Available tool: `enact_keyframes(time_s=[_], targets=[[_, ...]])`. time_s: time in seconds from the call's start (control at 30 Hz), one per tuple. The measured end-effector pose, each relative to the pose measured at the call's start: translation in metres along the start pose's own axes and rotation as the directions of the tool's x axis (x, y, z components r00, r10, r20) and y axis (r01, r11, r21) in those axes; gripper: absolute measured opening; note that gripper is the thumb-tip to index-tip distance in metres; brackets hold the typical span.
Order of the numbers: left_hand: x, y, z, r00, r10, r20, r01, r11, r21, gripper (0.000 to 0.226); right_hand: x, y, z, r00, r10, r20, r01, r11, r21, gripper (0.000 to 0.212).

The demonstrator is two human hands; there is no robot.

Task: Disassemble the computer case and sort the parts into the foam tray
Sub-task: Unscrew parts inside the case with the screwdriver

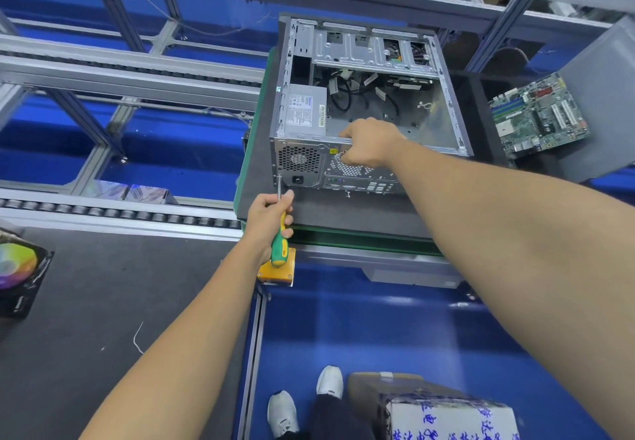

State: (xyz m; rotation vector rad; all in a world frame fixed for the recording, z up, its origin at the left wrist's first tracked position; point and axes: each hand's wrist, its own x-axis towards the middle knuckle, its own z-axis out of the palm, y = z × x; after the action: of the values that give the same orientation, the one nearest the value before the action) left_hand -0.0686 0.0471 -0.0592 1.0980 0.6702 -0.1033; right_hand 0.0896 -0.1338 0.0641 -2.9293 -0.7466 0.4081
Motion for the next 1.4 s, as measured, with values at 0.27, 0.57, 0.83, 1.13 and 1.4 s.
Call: enact_keyframes(time_s=[0.27,0.57,0.83,1.13,1.4], targets=[[0.004,0.004,0.001,0.976,0.138,-0.170,-0.081,0.949,0.303,0.018,-0.001,0.001,-0.001,1.000,-0.022,-0.005,0.022,1.000,-0.014,0.038],[0.004,0.010,0.022,0.989,-0.080,-0.122,0.071,0.995,-0.073,0.025,-0.001,0.003,0.000,0.999,-0.041,-0.030,0.040,0.999,-0.035,0.043],[-0.008,0.016,0.015,0.991,-0.071,0.112,0.092,0.976,-0.196,0.032,0.000,0.002,0.001,0.999,-0.040,-0.027,0.039,0.998,-0.049,0.052],[-0.025,0.002,-0.003,0.987,-0.022,0.160,0.091,0.896,-0.435,0.045,-0.006,-0.002,-0.003,1.000,-0.030,-0.005,0.030,1.000,0.000,0.024],[-0.024,0.007,0.008,0.995,-0.062,0.076,0.070,0.992,-0.104,0.044,-0.007,-0.003,-0.003,1.000,-0.003,0.003,0.003,1.000,-0.023,0.016]])
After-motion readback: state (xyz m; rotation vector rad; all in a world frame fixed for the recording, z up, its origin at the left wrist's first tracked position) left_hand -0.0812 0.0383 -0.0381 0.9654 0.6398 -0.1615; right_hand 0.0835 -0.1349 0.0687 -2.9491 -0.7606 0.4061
